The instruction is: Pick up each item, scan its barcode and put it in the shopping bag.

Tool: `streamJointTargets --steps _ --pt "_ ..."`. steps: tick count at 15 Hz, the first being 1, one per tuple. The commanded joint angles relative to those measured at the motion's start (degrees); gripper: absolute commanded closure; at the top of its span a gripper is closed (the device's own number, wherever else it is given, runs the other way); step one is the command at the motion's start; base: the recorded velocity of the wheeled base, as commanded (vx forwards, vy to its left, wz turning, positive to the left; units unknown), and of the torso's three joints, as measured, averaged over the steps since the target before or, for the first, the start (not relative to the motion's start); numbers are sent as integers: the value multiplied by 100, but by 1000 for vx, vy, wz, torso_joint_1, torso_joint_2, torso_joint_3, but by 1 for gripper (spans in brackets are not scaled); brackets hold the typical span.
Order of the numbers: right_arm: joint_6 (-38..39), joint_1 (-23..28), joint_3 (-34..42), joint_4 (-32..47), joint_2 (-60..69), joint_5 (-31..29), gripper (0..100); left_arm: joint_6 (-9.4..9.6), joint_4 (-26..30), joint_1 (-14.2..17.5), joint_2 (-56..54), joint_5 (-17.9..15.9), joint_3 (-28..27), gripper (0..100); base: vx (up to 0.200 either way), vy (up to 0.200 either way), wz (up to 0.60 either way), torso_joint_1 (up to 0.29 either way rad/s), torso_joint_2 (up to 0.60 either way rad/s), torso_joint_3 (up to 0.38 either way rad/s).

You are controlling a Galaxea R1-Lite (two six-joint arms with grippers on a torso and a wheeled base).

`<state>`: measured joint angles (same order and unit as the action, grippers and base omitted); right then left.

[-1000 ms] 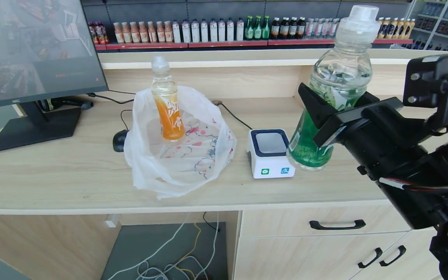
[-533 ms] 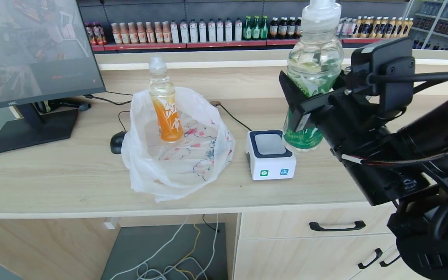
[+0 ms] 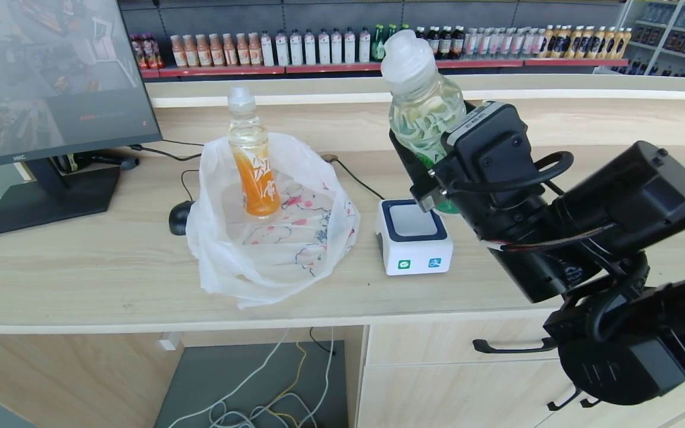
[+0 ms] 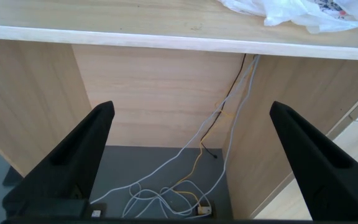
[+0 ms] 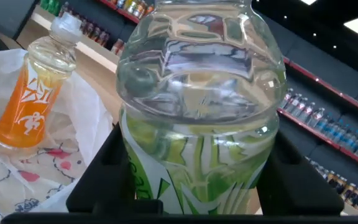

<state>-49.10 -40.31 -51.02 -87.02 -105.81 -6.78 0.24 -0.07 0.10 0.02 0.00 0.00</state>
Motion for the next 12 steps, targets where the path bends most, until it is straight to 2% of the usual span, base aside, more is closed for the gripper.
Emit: streamJointTargets --steps 1,4,9,12 --pt "-126 32 66 9 -36 159 100 2 -1 -1 -2 0 0 0 0 0 0 0 0 0" --pt "-389 50 101 282 -9 695 100 2 -1 -1 -2 9 0 0 0 0 0 0 0 0" --pt "-688 489 -295 1565 342 1899 100 2 -1 -1 -2 0 0 0 0 0 0 0 0 0" --pt "-723 674 -462 1899 307 2506 100 2 -1 -1 -2 0 0 0 0 0 0 0 0 0"
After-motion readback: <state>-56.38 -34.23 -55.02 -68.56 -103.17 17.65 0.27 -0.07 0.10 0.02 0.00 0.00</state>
